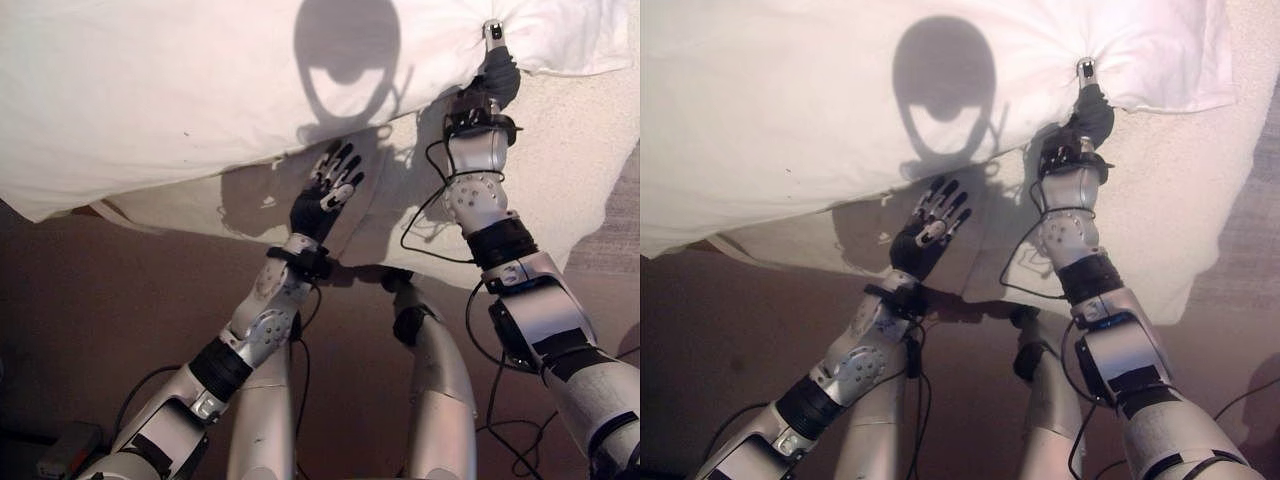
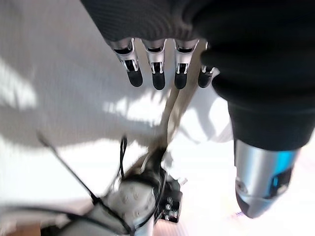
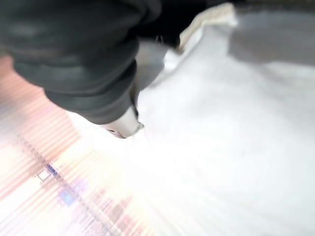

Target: Make the bed

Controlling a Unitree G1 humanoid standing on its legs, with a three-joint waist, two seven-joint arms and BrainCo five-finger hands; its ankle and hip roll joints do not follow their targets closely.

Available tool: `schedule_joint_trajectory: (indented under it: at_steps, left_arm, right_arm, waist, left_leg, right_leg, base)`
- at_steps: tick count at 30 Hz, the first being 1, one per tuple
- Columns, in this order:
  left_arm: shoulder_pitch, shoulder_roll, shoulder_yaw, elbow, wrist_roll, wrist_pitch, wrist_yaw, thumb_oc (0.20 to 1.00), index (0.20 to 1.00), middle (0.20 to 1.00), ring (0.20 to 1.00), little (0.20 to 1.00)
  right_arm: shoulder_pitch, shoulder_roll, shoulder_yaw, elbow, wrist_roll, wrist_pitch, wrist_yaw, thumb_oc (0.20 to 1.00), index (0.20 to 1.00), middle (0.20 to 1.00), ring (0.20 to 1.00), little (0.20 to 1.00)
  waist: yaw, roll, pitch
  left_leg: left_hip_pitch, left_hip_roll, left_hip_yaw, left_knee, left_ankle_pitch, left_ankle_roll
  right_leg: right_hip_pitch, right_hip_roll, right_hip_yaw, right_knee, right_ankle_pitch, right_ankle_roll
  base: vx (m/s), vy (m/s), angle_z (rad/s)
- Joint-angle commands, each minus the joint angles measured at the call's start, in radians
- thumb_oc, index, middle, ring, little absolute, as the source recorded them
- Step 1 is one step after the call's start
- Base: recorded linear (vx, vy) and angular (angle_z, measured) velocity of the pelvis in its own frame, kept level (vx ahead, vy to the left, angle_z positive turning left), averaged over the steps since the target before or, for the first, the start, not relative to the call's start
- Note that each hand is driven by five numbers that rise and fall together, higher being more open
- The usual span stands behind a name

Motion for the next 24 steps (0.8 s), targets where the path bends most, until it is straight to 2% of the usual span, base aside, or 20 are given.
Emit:
schedule_joint_trajectory:
  at_steps: [1, 7, 11, 14, 18, 24]
  left_arm:
    - [-0.008, -0.044, -0.049, -0.105, -0.096, -0.006, -0.055, 1.0, 1.0, 1.0, 1.0, 1.0]
    - [-0.089, -0.198, -0.091, 0.028, -0.251, -0.003, -0.067, 1.0, 1.0, 1.0, 1.0, 1.0]
    - [-0.117, -0.258, -0.04, 0.115, -0.328, -0.037, -0.074, 1.0, 1.0, 1.0, 1.0, 1.0]
    - [-0.129, -0.267, -0.008, 0.143, -0.35, -0.054, -0.071, 1.0, 1.0, 1.0, 1.0, 1.0]
    - [-0.156, -0.262, 0.063, 0.122, -0.36, -0.111, -0.05, 1.0, 1.0, 1.0, 1.0, 1.0]
    - [-0.175, -0.268, 0.136, 0.16, -0.384, -0.145, -0.032, 1.0, 1.0, 1.0, 1.0, 1.0]
  right_arm:
    - [-0.004, -0.022, -0.007, -0.136, -0.062, -0.08, 0.026, 0.2, 0.2, 0.2, 0.2, 0.2]
    - [0.067, 0.031, 0.002, -0.229, -0.069, -0.103, 0.036, 0.2, 0.2, 0.2, 0.2, 0.2]
    - [0.094, 0.045, 0.014, -0.278, -0.063, -0.106, 0.056, 0.2, 0.2, 0.2, 0.2, 0.2]
    - [0.1, 0.046, 0.022, -0.294, -0.064, -0.103, 0.063, 0.2, 0.2, 0.2, 0.2, 0.2]
    - [0.12, 0.052, 0.027, -0.313, -0.061, -0.103, 0.067, 0.2, 0.2, 0.2, 0.2, 0.2]
    - [0.138, 0.074, 0.026, -0.324, -0.051, -0.095, 0.08, 0.2, 0.2, 0.2, 0.2, 0.2]
  waist:
    - [0.0, -0.045, -0.018]
    - [-0.043, -0.085, -0.018]
    - [-0.057, -0.1, -0.018]
    - [-0.06, -0.106, -0.018]
    - [-0.063, -0.111, -0.018]
    - [-0.063, -0.117, -0.018]
  left_leg:
    - [0.043, -0.033, 0.041, 0.042, -0.138, 0.028]
    - [0.041, -0.022, 0.037, 0.056, -0.14, 0.027]
    - [0.043, -0.018, 0.034, 0.057, -0.14, 0.024]
    - [0.044, -0.016, 0.034, 0.058, -0.14, 0.022]
    - [0.041, -0.012, 0.035, 0.056, -0.137, 0.022]
    - [0.044, -0.006, 0.034, 0.054, -0.134, 0.017]
  right_leg:
    - [-0.023, 0.061, 0.041, -0.069, 0.106, 0.05]
    - [-0.019, 0.071, 0.037, -0.074, 0.107, 0.05]
    - [-0.015, 0.076, 0.036, -0.074, 0.107, 0.049]
    - [-0.014, 0.077, 0.037, -0.075, 0.107, 0.05]
    - [-0.015, 0.079, 0.035, -0.08, 0.111, 0.05]
    - [-0.014, 0.08, 0.031, -0.081, 0.113, 0.051]
  base:
    - [0.0, 0.0, 0.0]
    - [-0.01, -0.022, -0.05]
    - [-0.01, -0.009, -0.02]
    - [-0.01, -0.01, -0.01]
    - [0.0, 0.0, 0.0]
    - [0.0, 0.0, 0.0]
